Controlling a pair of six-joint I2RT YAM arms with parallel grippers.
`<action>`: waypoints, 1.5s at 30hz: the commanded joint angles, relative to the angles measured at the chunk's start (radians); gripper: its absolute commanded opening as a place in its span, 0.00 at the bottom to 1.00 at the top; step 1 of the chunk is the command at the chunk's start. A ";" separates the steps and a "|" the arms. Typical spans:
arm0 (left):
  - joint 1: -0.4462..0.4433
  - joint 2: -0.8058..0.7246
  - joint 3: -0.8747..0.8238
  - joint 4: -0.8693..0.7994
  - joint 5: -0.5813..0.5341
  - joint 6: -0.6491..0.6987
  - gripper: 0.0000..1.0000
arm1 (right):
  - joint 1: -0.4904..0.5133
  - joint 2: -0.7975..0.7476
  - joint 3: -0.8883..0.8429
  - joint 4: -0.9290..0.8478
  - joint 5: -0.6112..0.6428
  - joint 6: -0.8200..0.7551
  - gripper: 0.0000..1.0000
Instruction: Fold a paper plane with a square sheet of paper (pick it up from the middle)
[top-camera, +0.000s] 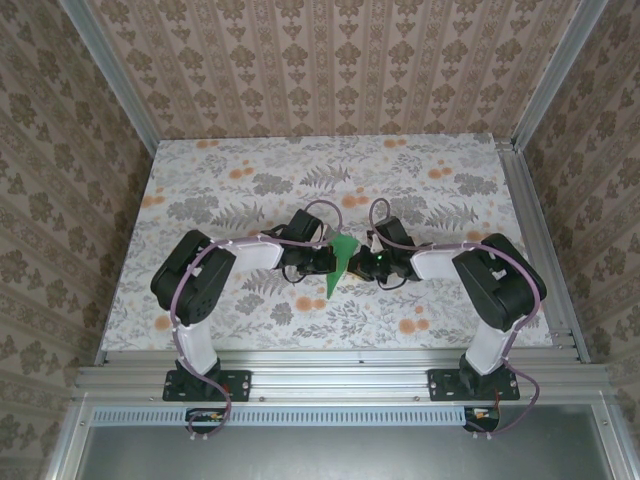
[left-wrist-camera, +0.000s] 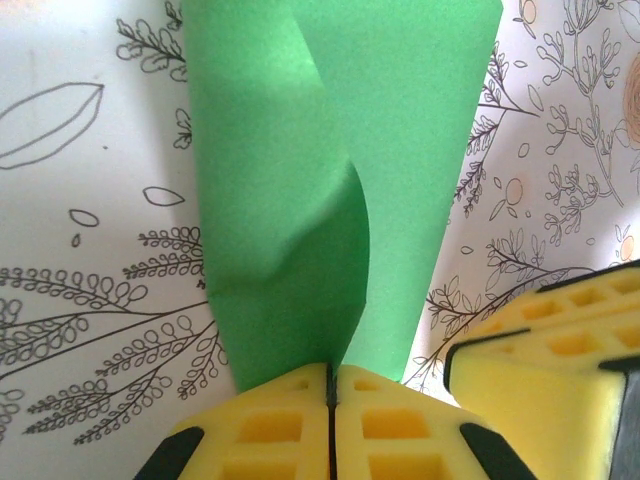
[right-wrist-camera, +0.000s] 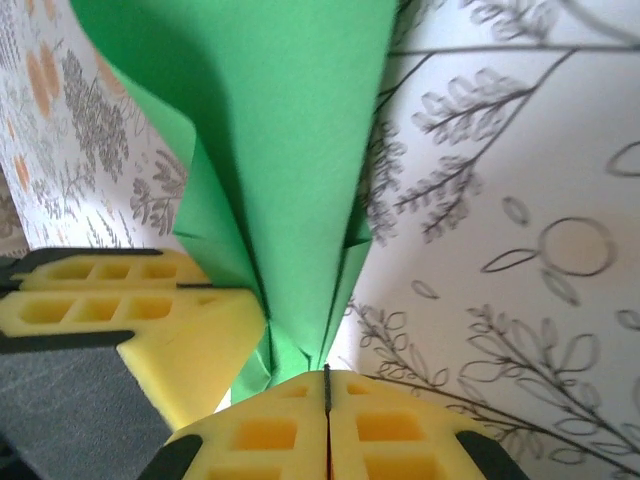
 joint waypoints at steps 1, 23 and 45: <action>0.012 0.019 -0.010 -0.051 -0.022 0.036 0.08 | -0.003 0.010 0.008 0.039 -0.026 0.033 0.10; -0.004 -0.010 0.045 -0.070 0.005 0.054 0.08 | -0.002 0.113 0.065 0.028 -0.055 0.024 0.08; -0.017 0.013 0.062 -0.079 0.002 0.060 0.08 | 0.000 0.103 0.039 0.045 -0.063 0.023 0.07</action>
